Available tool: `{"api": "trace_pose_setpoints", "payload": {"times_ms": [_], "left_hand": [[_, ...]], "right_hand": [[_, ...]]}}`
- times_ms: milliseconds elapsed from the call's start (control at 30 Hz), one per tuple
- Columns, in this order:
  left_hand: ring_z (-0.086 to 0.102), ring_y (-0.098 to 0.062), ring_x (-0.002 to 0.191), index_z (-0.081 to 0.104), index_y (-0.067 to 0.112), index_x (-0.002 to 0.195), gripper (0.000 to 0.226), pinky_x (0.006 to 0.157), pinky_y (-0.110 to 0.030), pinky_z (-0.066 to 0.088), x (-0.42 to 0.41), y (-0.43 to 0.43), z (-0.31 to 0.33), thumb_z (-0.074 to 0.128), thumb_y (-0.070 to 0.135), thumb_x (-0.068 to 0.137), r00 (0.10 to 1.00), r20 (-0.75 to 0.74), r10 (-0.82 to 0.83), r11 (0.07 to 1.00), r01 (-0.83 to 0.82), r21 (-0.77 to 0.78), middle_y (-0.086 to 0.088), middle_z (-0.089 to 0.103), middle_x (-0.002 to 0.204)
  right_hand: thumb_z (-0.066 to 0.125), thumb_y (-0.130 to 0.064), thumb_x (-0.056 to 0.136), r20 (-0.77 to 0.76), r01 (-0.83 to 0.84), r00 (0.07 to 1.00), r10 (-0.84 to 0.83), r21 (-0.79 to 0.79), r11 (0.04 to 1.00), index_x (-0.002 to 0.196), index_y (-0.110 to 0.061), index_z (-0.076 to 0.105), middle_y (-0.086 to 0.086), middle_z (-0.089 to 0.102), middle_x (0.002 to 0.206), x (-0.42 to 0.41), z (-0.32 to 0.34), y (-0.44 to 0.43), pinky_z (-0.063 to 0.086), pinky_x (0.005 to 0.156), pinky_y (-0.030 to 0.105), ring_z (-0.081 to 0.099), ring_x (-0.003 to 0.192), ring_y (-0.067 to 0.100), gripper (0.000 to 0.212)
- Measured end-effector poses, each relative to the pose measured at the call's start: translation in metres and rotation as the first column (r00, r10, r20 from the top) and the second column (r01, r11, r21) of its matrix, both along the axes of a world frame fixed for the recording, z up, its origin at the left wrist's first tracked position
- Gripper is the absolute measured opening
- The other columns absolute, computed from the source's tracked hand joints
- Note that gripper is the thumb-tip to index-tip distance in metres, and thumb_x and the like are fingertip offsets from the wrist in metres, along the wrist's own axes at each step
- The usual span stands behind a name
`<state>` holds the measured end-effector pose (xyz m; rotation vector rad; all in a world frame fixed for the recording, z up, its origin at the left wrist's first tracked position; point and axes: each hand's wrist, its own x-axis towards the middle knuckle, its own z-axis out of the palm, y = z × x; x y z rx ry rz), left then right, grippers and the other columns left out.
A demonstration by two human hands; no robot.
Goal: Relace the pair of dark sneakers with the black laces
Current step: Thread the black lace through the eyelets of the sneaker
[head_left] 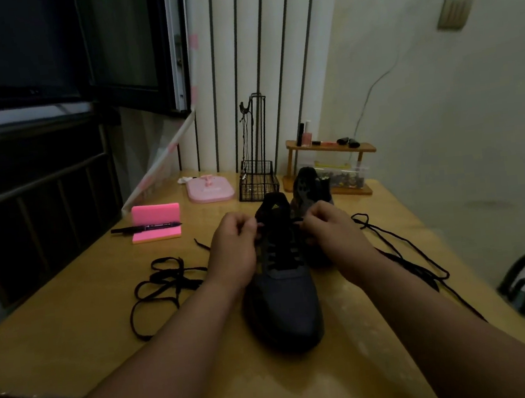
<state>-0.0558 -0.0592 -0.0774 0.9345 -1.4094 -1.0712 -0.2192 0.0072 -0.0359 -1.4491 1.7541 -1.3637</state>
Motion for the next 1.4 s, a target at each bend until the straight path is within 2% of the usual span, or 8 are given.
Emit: {"api": "trace_pose_setpoints", "payload": {"times_ms": [300, 433, 567, 767, 900, 1133, 1300, 1400], "left_hand": [[0.064, -0.018, 0.097, 0.061, 0.02, 0.097, 0.008, 0.079, -0.035, 0.057, 0.008, -0.002, 0.029, 0.062, 0.026, 0.103, 0.901, 0.419, -0.11, 0.969, 0.191, -0.155, -0.003, 0.062, 0.105], [0.067, -0.023, 0.104, 0.061, 0.016, 0.09, 0.017, 0.088, -0.036, 0.051, 0.021, 0.004, 0.03, 0.053, 0.017, 0.105, 0.97, 0.02, -0.244, 0.963, 0.24, 0.126, -0.012, 0.072, 0.107], [0.066, -0.02, 0.113, 0.067, 0.014, 0.094, 0.02, 0.093, -0.038, 0.048, 0.027, 0.008, 0.028, 0.051, 0.019, 0.103, 0.96, -0.086, -0.266, 0.934, 0.279, 0.224, -0.007, 0.075, 0.113], [0.066, -0.023, 0.093, 0.067, 0.01, 0.096, 0.026, 0.073, -0.034, 0.053, 0.013, 0.005, 0.06, 0.057, 0.032, 0.106, 0.907, 0.398, -0.141, 0.972, 0.203, -0.117, -0.01, 0.066, 0.1], [0.064, -0.024, 0.085, 0.072, 0.013, 0.103, 0.036, 0.076, -0.038, 0.051, 0.012, 0.002, 0.073, 0.05, 0.04, 0.107, 0.878, 0.371, -0.302, 0.952, 0.296, 0.074, -0.008, 0.069, 0.09], [0.06, -0.019, 0.084, 0.069, 0.011, 0.097, 0.03, 0.075, -0.032, 0.045, 0.018, 0.0, 0.058, 0.049, 0.029, 0.11, 0.869, 0.381, -0.316, 0.949, 0.291, 0.123, -0.008, 0.067, 0.09], [0.063, -0.019, 0.091, 0.069, 0.005, 0.11, 0.03, 0.073, -0.03, 0.044, 0.023, 0.003, 0.058, 0.043, 0.02, 0.11, 0.896, 0.323, -0.305, 0.949, 0.261, 0.175, -0.015, 0.074, 0.106], [0.064, -0.019, 0.094, 0.068, 0.004, 0.111, 0.031, 0.073, -0.029, 0.044, 0.024, 0.005, 0.058, 0.042, 0.02, 0.11, 0.897, 0.31, -0.316, 0.945, 0.27, 0.184, -0.016, 0.074, 0.109]], "right_hand": [[0.064, -0.033, 0.102, -0.49, -0.086, 0.868, 0.083, 0.017, 0.996, 0.1, -0.029, 0.06, -0.01, 0.064, 0.092, 0.016, 0.024, -0.008, 0.044, 0.058, 0.012, 0.062, 0.081, 0.001, 0.006], [0.059, -0.024, 0.103, 0.037, -0.092, 0.995, 0.09, 0.037, 0.995, 0.102, -0.013, 0.065, 0.009, 0.072, 0.103, 0.005, 0.018, -0.001, 0.059, 0.086, 0.042, 0.069, 0.101, 0.026, 0.013], [0.051, -0.025, 0.103, 0.548, -0.152, 0.832, 0.083, 0.082, 0.985, 0.106, -0.004, 0.062, 0.009, 0.075, 0.106, -0.001, 0.007, 0.005, 0.048, 0.108, 0.049, 0.067, 0.117, 0.032, 0.024], [0.064, -0.045, 0.1, -0.258, -0.04, 0.965, 0.055, 0.063, 0.997, 0.095, -0.011, 0.07, 0.002, 0.067, 0.083, 0.015, 0.037, -0.006, 0.049, 0.061, 0.026, 0.064, 0.072, 0.012, 0.035], [0.062, -0.036, 0.103, -0.106, -0.096, 0.989, 0.105, 0.087, 0.992, 0.098, -0.008, 0.072, 0.011, 0.07, 0.093, 0.017, 0.044, -0.01, 0.057, 0.078, 0.038, 0.068, 0.084, 0.022, 0.029], [0.064, -0.036, 0.102, -0.37, -0.065, 0.912, 0.18, 0.302, 0.951, 0.094, -0.014, 0.071, 0.003, 0.068, 0.086, 0.019, 0.042, -0.005, 0.049, 0.065, 0.027, 0.063, 0.073, 0.012, 0.025], [0.055, -0.029, 0.104, 0.502, -0.363, 0.825, 0.26, 0.117, 0.925, 0.119, -0.011, 0.067, 0.005, 0.069, 0.098, -0.002, 0.032, 0.013, 0.046, 0.096, 0.041, 0.066, 0.106, 0.024, 0.026], [0.05, -0.034, 0.104, 0.546, -0.327, 0.814, 0.197, 0.152, 0.933, 0.116, -0.007, 0.063, 0.006, 0.066, 0.086, -0.006, 0.025, 0.011, 0.045, 0.104, 0.049, 0.067, 0.099, 0.026, 0.032]]}}
